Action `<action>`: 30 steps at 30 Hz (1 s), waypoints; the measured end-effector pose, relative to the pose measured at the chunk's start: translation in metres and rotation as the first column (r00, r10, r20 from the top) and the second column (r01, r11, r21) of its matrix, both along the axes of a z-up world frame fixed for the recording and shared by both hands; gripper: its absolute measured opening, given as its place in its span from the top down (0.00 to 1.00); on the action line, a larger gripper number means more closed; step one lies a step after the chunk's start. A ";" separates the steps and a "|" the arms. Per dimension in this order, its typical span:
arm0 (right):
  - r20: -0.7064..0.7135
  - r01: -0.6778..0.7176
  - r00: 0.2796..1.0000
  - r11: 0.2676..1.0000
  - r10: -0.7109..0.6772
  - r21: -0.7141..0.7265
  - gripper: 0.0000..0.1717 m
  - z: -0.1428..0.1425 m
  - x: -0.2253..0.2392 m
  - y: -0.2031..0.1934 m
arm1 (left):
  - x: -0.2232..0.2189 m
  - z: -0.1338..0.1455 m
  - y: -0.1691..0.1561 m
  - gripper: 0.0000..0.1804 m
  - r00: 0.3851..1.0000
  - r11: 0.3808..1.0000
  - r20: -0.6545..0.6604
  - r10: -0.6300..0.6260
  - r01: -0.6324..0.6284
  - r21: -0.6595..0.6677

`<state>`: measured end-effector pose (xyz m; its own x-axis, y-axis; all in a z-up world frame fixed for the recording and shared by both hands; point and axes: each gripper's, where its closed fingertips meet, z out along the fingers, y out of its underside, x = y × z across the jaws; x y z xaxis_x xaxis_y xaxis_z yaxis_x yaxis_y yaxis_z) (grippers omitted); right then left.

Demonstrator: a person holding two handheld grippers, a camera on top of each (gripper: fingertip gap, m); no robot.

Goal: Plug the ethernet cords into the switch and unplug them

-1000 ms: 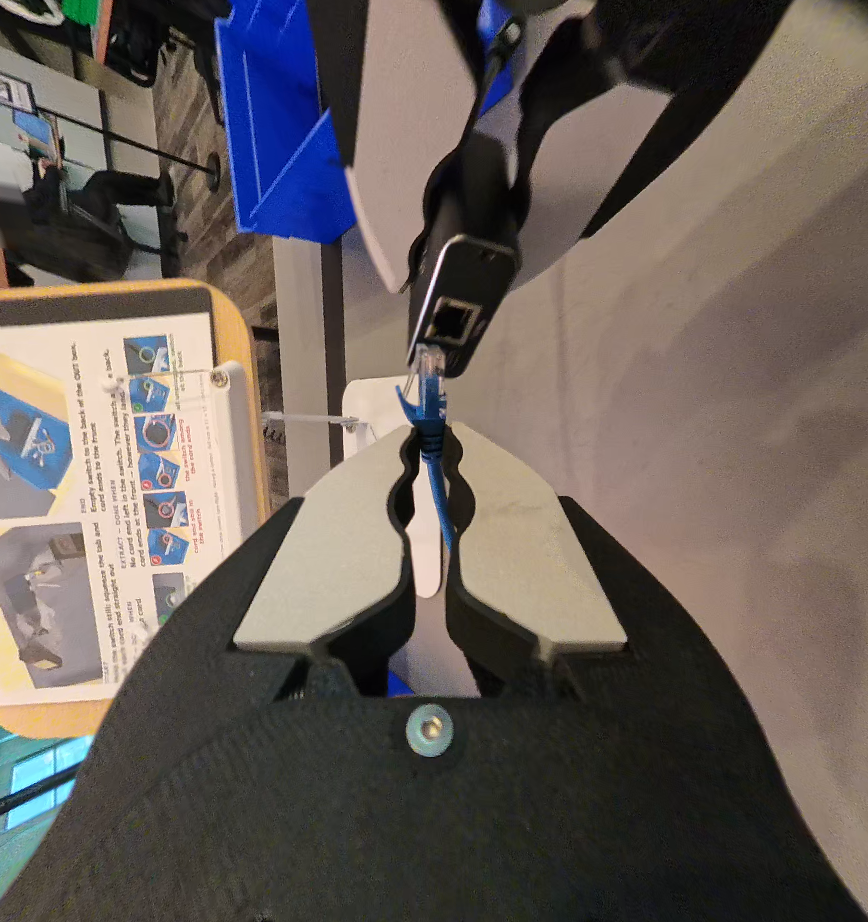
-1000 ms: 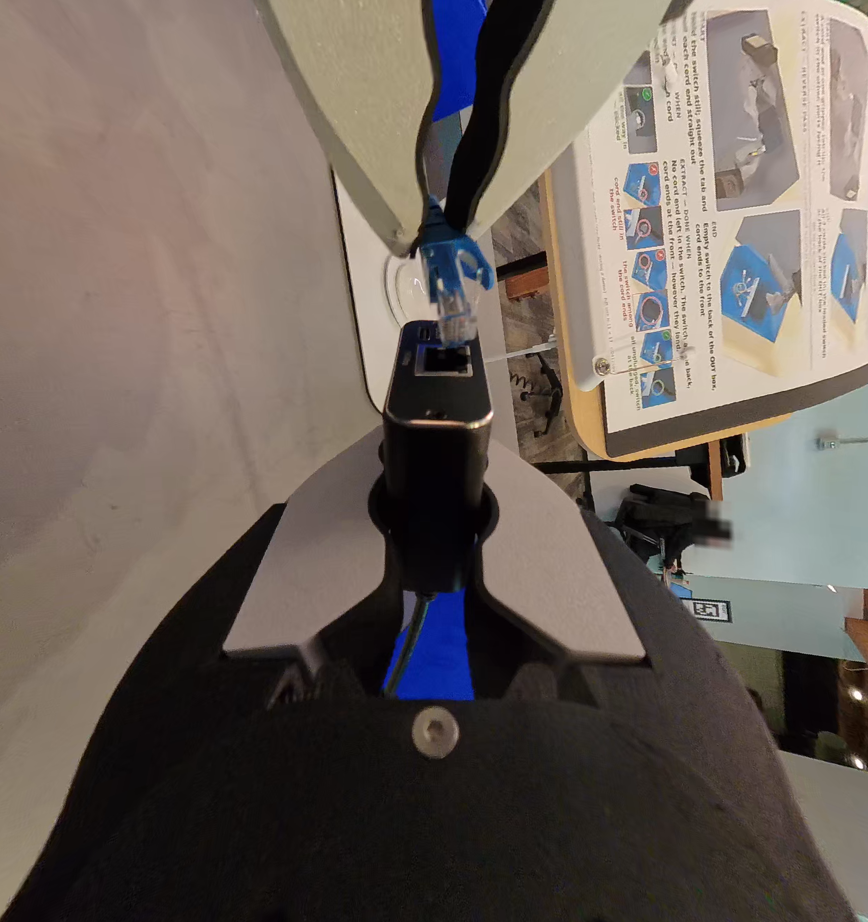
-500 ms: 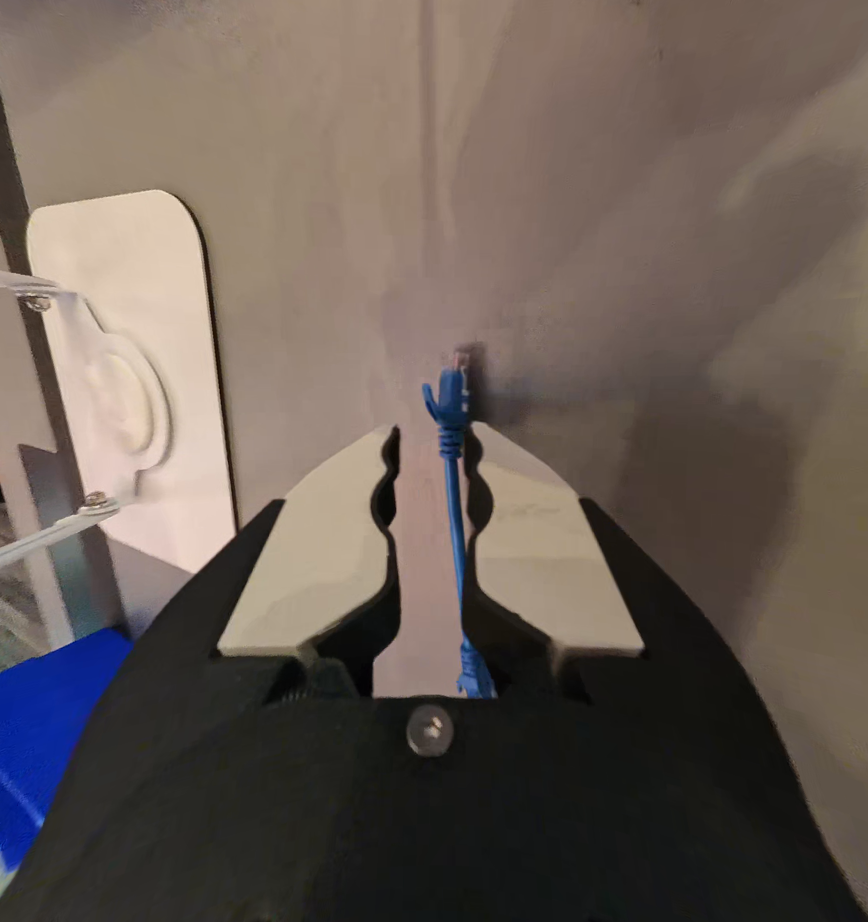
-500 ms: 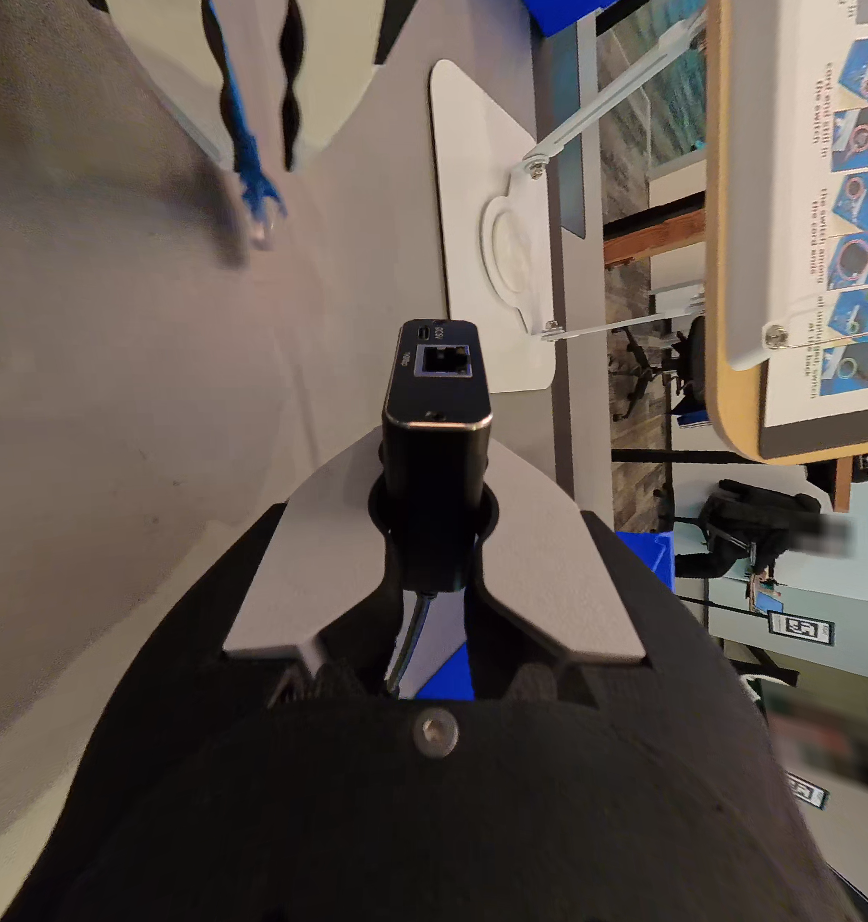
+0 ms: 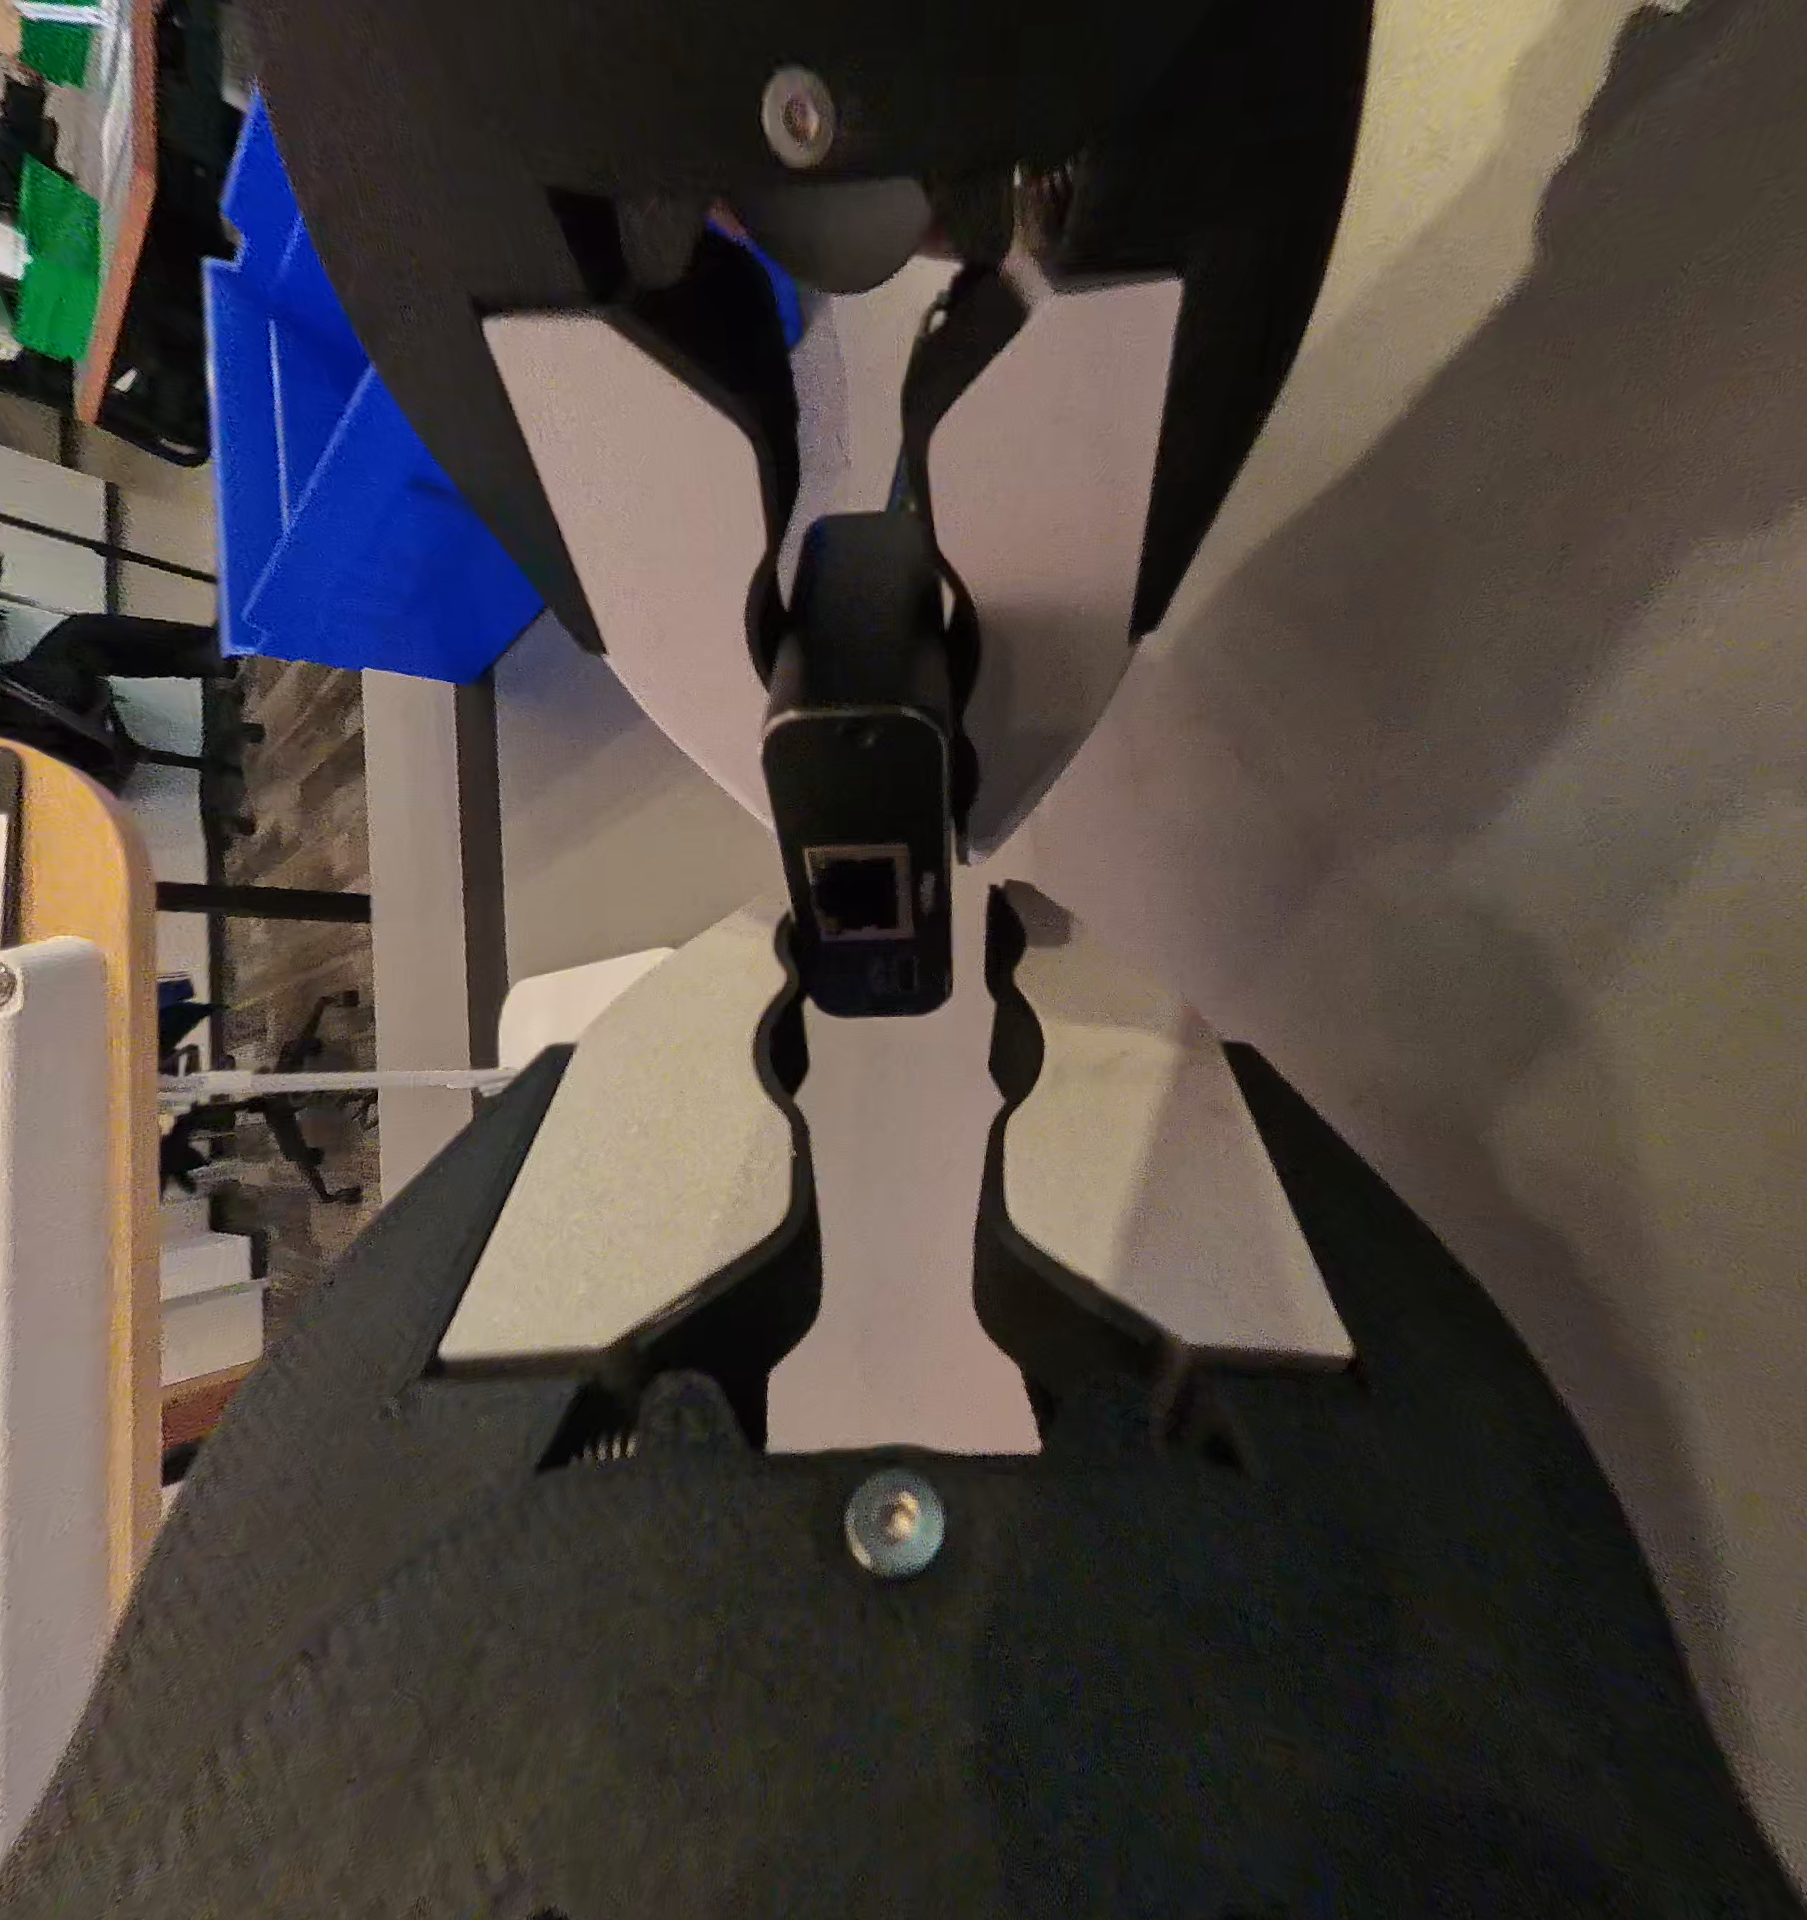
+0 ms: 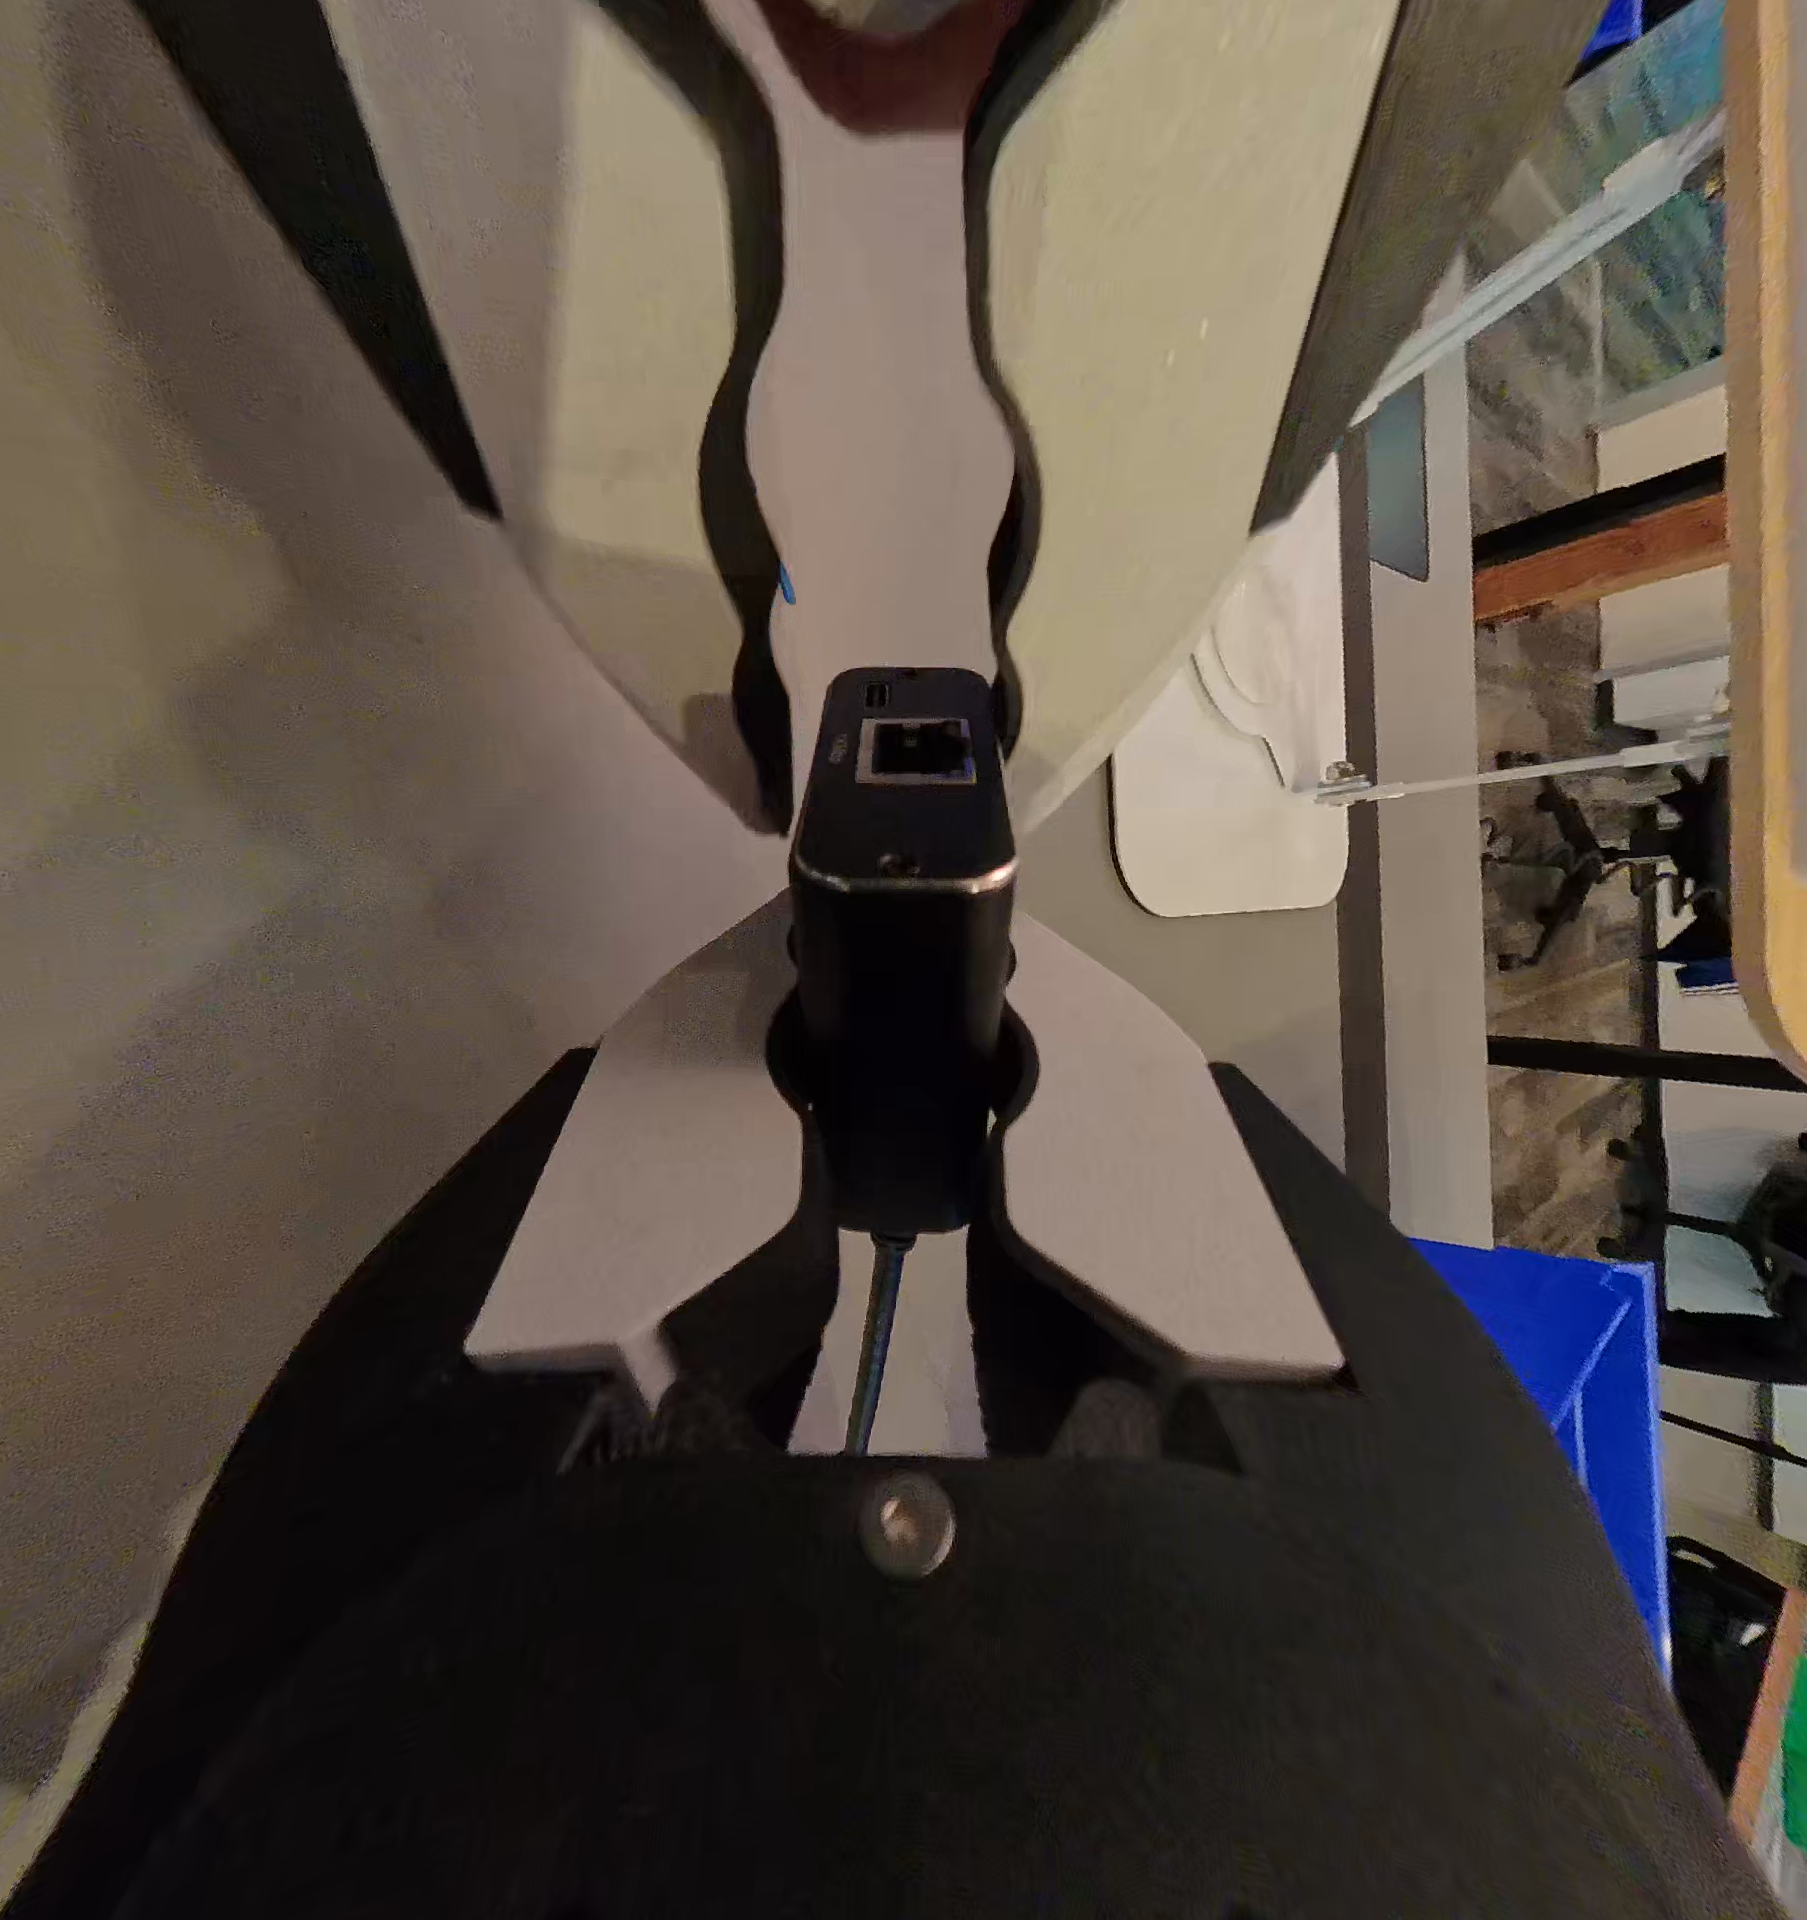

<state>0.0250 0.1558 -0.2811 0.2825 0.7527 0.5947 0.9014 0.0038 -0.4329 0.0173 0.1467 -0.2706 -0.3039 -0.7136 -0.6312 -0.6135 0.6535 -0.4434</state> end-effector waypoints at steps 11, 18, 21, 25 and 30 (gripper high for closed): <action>-0.156 -0.076 0.987 0.980 0.047 -0.184 0.68 0.015 -0.006 -0.020 | -0.006 0.030 -0.018 0.87 0.972 0.982 0.138 -0.190 0.187 0.036; -0.432 -0.400 0.885 0.758 0.173 -0.516 0.40 0.042 -0.028 -0.072 | -0.013 0.048 -0.047 0.87 0.920 0.919 0.078 -0.385 0.373 0.130; -0.473 -0.505 0.848 0.634 0.238 -0.586 0.39 0.049 -0.037 -0.090 | -0.012 0.051 -0.055 0.87 0.903 0.898 0.051 -0.426 0.415 0.149; -0.435 -0.513 0.857 0.540 0.277 -0.668 0.55 0.043 -0.039 -0.098 | -0.012 0.050 -0.064 0.87 0.887 0.879 0.035 -0.460 0.450 0.157; -0.410 -0.511 0.859 0.572 0.307 -0.642 0.55 0.043 -0.037 -0.091 | -0.009 0.051 -0.060 0.87 0.897 0.893 0.068 -0.436 0.423 0.150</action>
<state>-0.0118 0.0644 -0.2384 -0.1196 0.9695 -0.2142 0.7562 -0.0509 -0.6524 0.0080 0.0862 -0.2195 -0.4951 -0.4379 -0.7504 -0.2178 0.8987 -0.3807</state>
